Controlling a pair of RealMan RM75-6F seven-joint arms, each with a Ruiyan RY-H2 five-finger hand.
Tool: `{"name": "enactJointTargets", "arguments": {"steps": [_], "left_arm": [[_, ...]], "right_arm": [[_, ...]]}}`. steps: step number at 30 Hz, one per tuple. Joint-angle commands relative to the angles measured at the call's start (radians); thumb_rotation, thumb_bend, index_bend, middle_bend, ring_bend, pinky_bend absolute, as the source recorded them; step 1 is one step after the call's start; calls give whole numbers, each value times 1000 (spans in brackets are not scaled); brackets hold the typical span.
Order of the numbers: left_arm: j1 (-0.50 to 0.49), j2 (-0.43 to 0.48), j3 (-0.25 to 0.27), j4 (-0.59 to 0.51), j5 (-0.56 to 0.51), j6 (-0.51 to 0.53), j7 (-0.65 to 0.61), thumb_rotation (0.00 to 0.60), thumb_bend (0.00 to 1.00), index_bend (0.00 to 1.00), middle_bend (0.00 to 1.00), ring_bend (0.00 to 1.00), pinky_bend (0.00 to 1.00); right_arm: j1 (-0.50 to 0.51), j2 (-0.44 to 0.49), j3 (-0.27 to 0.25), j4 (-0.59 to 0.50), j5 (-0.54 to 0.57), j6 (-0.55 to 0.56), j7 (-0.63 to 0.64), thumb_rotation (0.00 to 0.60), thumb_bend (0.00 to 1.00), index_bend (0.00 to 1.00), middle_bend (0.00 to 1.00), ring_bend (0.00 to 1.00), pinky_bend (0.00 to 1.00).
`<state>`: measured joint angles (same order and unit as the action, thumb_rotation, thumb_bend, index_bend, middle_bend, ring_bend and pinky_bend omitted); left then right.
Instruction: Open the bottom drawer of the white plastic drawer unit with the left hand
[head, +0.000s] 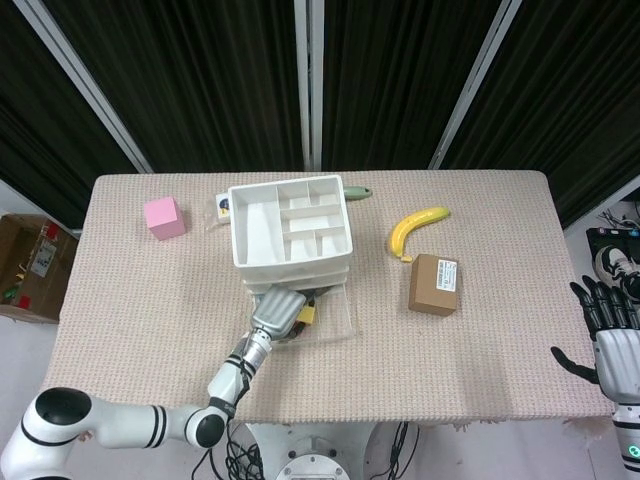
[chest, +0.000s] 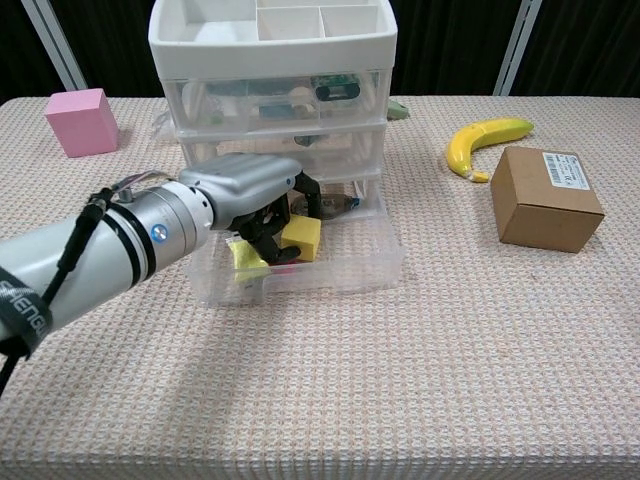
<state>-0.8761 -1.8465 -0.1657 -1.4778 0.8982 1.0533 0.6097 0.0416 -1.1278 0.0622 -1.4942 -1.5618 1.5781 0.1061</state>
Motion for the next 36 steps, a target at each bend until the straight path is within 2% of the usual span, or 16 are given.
{"name": "enactJointTargets", "arguments": {"steps": [1,7,11,14,21,26,28,30,32,33,35,36], "left_arm": [[28,-1,-10,-20,44,36,-57,600,291,507,835,943,1000],[118,124,7,-180,149,137,-149,600,290,514,831,939,1000],[198,237,50,-276,199,206,-189,600,290,514,825,936,1000],[261,298,90,-308,228,261,-208,600,290,514,824,934,1000],[371,387,171,-313,223,322,-193,600,290,514,823,928,1000],[388,362,187,-246,156,268,-137,600,290,507,817,923,1000],[383,352,185,-232,133,237,-114,600,289,472,801,913,1000],[380,349,175,-239,124,215,-119,600,266,372,750,871,1000],[379,355,163,-255,128,199,-144,600,194,212,618,723,981],[380,360,157,-260,136,197,-155,600,170,182,572,666,956],[388,369,143,-263,164,218,-175,600,107,152,452,520,816],[394,375,137,-264,175,233,-182,600,94,150,428,492,768]], "right_arm": [[0,0,1,2,0,0,2,600,82,0,21,0,29],[5,1,3,5,-2,-4,6,600,82,0,23,0,30],[11,0,4,8,-6,-9,8,600,82,0,23,0,36],[14,-2,4,9,-8,-12,7,600,82,0,24,0,39],[18,-6,4,6,-13,-14,3,600,82,0,25,0,44],[26,-11,0,1,-25,-22,-6,600,82,0,26,0,45],[27,-9,-1,-3,-27,-20,-9,600,82,0,26,0,45],[24,-6,0,-6,-26,-16,-11,600,82,0,26,0,46],[21,-2,1,-9,-23,-10,-12,600,82,0,26,0,47],[19,-1,1,-9,-21,-8,-11,600,82,0,26,0,48],[15,2,2,-8,-17,-4,-7,600,82,0,26,0,48],[14,2,2,-7,-16,-3,-5,600,82,0,26,0,48]]}}
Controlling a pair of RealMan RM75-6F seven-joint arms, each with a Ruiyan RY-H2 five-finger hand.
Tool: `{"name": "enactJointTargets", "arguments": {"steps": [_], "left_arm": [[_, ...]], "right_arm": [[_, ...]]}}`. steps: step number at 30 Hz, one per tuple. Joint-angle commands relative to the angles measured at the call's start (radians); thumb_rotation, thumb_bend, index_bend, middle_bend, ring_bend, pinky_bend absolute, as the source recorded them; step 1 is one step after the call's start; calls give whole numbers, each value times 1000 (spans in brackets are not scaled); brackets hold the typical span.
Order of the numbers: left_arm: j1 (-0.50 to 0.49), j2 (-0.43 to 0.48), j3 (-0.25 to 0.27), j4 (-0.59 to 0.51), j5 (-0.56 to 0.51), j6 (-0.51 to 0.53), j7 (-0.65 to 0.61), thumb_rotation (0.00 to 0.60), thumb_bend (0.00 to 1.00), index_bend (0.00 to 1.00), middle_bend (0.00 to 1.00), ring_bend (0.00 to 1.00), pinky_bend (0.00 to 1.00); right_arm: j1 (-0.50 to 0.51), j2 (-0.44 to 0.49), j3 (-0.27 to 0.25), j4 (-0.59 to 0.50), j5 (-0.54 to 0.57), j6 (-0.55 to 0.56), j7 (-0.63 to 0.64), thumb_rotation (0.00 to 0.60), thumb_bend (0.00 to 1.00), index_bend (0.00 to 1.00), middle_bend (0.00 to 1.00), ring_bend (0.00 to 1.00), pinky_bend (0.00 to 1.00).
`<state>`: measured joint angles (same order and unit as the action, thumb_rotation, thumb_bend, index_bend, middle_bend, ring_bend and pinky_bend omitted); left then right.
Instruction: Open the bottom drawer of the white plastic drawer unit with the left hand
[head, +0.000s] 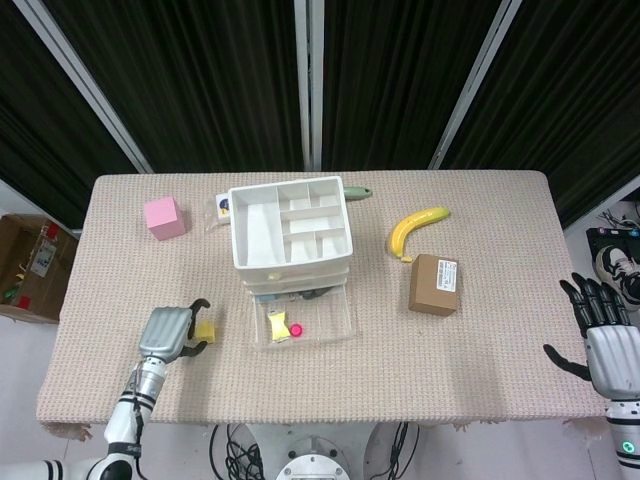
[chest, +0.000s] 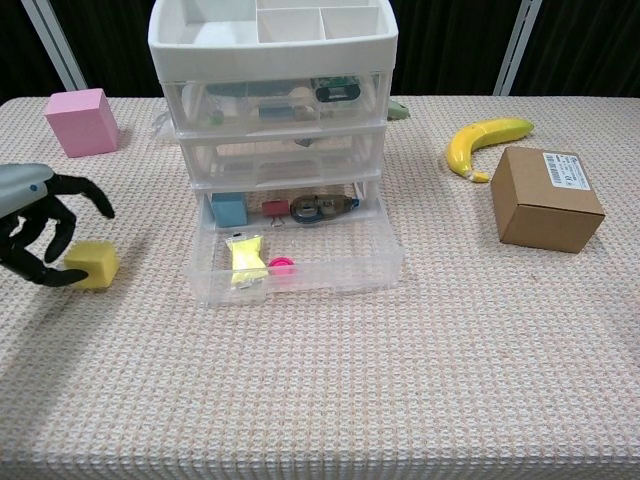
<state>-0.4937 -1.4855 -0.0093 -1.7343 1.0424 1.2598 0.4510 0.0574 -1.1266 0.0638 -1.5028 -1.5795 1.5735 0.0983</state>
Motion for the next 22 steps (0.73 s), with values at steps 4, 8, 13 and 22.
{"name": "enactJointTargets", "arguments": {"steps": [4,8,13,22], "left_arm": [[57,62,-51,-16,59,112,-67,600,61,146,374,412,574],[107,158,-56,8,102,184,-94,600,60,157,348,365,477],[174,315,-5,66,172,198,-177,600,69,166,266,270,308],[347,471,83,-14,269,295,-356,600,69,167,266,267,298]], "right_arm": [[-5,3,2,12,12,1,19,600,82,0,26,0,48],[-1,3,7,30,18,-6,46,600,90,0,26,0,48],[14,11,-1,60,4,-30,127,600,101,0,26,0,48],[4,-4,-11,80,-35,16,155,600,104,0,43,0,48]]}}
